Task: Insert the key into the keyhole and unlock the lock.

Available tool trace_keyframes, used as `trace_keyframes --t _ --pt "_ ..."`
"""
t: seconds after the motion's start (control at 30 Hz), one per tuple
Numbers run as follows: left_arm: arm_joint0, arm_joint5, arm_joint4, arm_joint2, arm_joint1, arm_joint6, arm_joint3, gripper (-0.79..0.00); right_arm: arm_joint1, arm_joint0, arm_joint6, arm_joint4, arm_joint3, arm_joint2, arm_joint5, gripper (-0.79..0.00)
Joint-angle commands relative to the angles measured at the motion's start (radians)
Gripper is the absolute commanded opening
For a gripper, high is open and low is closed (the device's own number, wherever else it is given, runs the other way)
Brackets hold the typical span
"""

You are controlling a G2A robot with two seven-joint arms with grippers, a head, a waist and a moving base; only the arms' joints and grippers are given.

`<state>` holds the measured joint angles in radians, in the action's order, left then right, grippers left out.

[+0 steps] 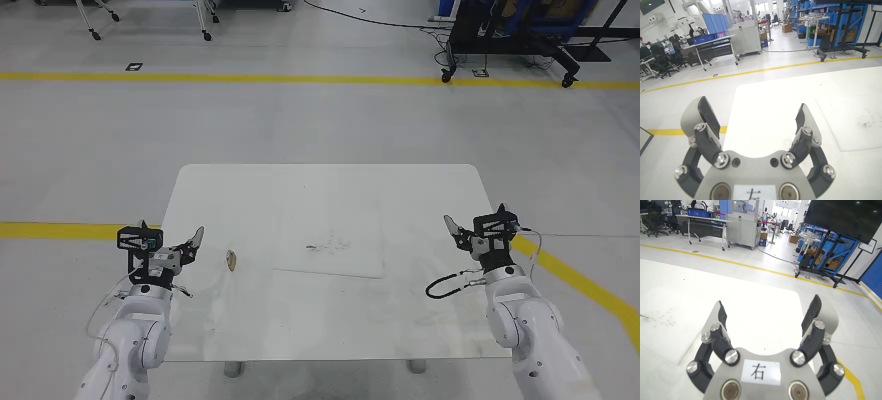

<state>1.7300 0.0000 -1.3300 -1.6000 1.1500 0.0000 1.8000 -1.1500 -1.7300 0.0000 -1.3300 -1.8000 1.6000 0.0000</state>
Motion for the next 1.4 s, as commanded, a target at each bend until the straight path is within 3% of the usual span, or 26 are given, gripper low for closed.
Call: trace_keyframes --t 0.0,0.1,0.17,0.3,0.43,0.87,0.97,1.2,1.37 --pt "0.0 0.0 0.0 0.0 0.0 0.0 0.0 -0.001 0.0 0.0 0.0 0.0 0.0 0.0 0.0 0.0" --pt "0.0 0.0 0.0 0.0 0.0 0.0 0.0 0.0 0.0 0.005 0.002 -0.034 0.0 -0.005 0.017 0.0" --pt "0.0 0.0 0.0 0.0 0.0 0.0 0.0 0.0 -0.005 0.03 0.032 -0.079 0.009 -0.067 0.011 0.0" --pt "0.0 0.0 0.0 0.0 0.0 0.0 0.0 0.0 -0.015 0.116 0.096 -0.078 0.056 -0.201 -0.104 0.0" --pt "0.0 0.0 0.0 0.0 0.0 0.0 0.0 0.0 -0.027 0.189 0.128 -0.081 0.127 -0.291 -0.15 0.0" --pt "0.0 0.0 0.0 0.0 0.0 0.0 0.0 0.0 -0.028 0.194 0.131 -0.074 0.132 -0.293 -0.154 0.0" --pt "0.0 0.0 0.0 0.0 0.0 0.0 0.0 0.0 -0.031 0.252 0.135 -0.074 0.188 -0.34 -0.271 0.0" --pt "0.0 0.0 0.0 0.0 0.0 0.0 0.0 0.0 -0.066 0.569 0.056 -0.039 0.508 -0.541 -0.667 0.0" --pt "0.0 0.0 0.0 0.0 0.0 0.0 0.0 0.0 -0.108 0.75 -0.024 -0.132 0.68 -0.699 -0.792 0.0"
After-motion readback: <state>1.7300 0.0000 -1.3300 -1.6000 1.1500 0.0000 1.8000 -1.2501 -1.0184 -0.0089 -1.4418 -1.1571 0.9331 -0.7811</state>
